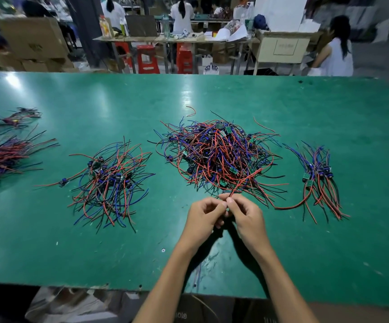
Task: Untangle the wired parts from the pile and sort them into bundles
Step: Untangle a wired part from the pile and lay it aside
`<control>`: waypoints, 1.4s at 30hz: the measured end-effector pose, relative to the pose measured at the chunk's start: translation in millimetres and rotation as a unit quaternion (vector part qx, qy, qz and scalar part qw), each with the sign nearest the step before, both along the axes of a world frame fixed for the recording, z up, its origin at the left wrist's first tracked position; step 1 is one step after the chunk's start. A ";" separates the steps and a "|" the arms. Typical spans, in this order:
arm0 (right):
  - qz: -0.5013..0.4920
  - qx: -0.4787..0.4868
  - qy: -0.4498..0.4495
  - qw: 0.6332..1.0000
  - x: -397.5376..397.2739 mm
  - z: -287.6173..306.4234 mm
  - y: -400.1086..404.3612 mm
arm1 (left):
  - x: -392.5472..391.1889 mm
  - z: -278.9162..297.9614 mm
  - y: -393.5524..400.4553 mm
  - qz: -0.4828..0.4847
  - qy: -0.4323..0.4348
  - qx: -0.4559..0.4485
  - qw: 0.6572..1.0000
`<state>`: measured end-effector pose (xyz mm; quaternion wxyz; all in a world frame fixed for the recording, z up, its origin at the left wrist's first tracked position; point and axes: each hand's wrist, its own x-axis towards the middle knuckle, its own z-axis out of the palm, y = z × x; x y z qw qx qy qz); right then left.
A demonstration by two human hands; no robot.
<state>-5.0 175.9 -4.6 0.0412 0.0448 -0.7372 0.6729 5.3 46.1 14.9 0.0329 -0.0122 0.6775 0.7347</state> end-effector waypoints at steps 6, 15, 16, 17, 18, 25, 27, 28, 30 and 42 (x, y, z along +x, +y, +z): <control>-0.046 -0.083 -0.024 0.995 -0.5 4.0 0.6 | 0.3 -0.4 -6.7 -0.065 0.017 -0.046 0.997; -0.139 -0.167 -0.022 0.976 -3.4 12.4 4.9 | -1.2 9.6 -16.2 -0.186 -0.008 -0.088 0.979; -0.153 -0.183 -0.025 0.971 -4.3 12.7 5.5 | -0.8 10.1 -16.8 -0.196 -0.010 -0.090 0.977; -0.165 -0.201 -0.027 0.965 -5.2 13.0 6.7 | 0.3 10.8 -17.1 -0.203 -0.011 -0.091 0.975; -0.172 -0.214 -0.029 0.961 -5.9 13.8 7.5 | 1.2 11.1 -17.4 -0.206 -0.012 -0.090 0.974; -0.191 -0.308 -0.046 0.931 -7.6 15.1 11.3 | 6.9 14.4 -19.4 -0.201 -0.019 -0.052 0.978; -0.152 -0.325 -0.050 0.932 -7.6 14.1 14.0 | 9.7 13.8 -20.4 -0.165 -0.015 -0.009 0.986; -0.133 -0.308 -0.049 0.941 -6.3 14.1 13.6 | 10.2 13.5 -21.2 -0.134 -0.018 0.021 0.991; -0.103 -0.174 -0.014 0.979 -2.3 13.4 9.8 | 8.7 15.0 -21.1 -0.057 -0.034 0.099 0.993; -0.036 -0.065 0.046 0.996 9.6 16.3 -0.1 | 10.0 21.0 15.4 0.112 -0.105 0.297 0.942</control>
